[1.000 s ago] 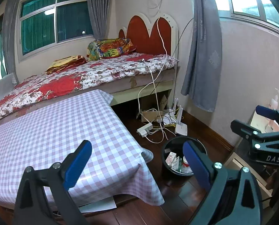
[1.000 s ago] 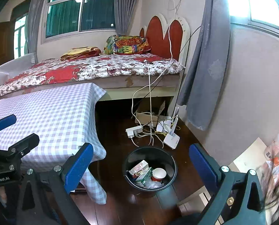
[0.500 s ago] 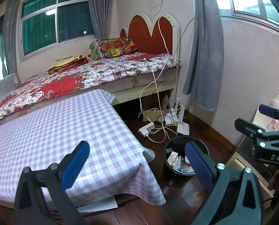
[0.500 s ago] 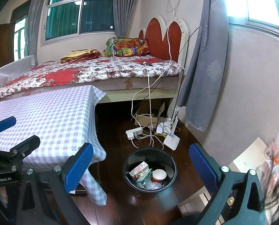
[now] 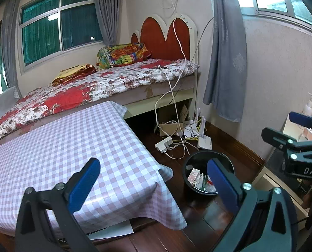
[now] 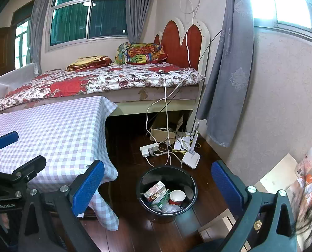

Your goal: Collect trash

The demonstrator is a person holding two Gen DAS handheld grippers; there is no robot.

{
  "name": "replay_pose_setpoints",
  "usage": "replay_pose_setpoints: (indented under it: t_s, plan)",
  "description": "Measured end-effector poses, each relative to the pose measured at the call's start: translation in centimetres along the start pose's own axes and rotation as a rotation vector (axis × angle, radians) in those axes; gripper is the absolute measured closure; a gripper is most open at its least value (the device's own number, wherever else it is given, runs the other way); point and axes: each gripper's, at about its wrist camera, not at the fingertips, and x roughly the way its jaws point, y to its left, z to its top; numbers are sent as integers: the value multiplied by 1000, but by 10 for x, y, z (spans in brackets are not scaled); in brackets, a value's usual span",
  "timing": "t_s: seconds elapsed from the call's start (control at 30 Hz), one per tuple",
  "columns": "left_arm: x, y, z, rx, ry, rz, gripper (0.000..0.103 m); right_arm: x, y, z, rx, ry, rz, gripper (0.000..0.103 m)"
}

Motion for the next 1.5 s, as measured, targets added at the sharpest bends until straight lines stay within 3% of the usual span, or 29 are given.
replay_pose_setpoints:
  t_s: [1.5]
  plan:
    - [2,1,-3,1,-23,-32,1,-2,7,-3,-1,16,-2,0]
